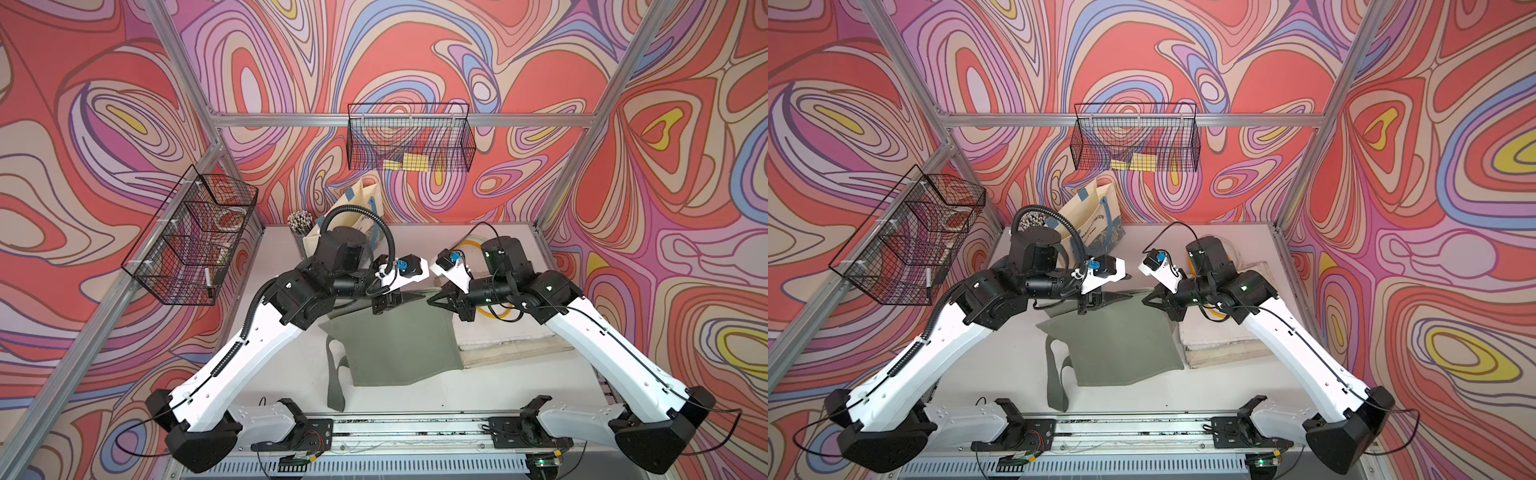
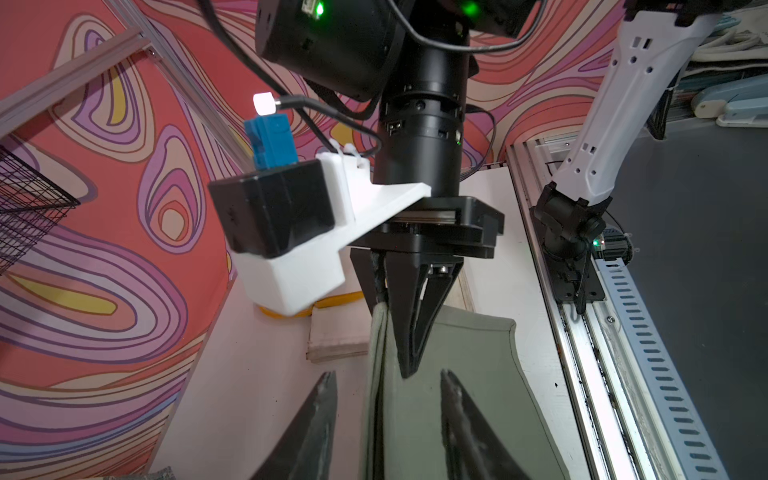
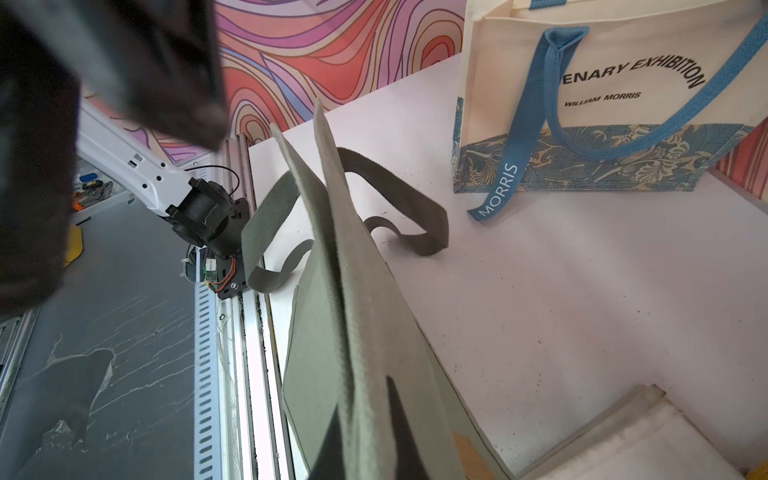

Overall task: Put away the canvas bag
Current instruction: Press the canvas bag.

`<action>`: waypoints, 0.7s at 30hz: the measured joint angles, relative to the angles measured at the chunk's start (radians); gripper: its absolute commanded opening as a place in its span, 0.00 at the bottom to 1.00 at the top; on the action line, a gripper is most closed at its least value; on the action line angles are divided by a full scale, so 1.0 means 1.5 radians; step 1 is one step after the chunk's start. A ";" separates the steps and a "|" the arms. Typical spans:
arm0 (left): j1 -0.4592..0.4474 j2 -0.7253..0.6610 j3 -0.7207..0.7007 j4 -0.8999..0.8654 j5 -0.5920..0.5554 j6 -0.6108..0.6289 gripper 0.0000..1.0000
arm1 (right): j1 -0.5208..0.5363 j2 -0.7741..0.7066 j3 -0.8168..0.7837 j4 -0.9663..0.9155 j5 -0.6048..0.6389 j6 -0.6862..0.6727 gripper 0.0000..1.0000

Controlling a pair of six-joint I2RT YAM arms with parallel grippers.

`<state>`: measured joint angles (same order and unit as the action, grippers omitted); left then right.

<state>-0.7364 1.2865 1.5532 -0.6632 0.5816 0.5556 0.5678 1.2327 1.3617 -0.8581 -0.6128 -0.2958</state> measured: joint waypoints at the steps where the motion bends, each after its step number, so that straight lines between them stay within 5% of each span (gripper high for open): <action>1: 0.000 0.009 0.004 -0.005 -0.002 0.000 0.42 | 0.000 0.000 0.003 -0.003 0.001 -0.001 0.00; 18: -0.006 0.072 0.019 -0.042 -0.007 -0.020 0.43 | -0.001 0.000 0.022 -0.016 0.005 -0.006 0.00; 21: -0.007 0.087 0.023 -0.048 -0.012 -0.021 0.25 | -0.001 -0.002 0.022 -0.007 0.005 -0.006 0.00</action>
<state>-0.7475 1.4170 1.5883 -0.7349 0.5640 0.5240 0.5659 1.2304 1.3949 -0.8688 -0.6052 -0.3054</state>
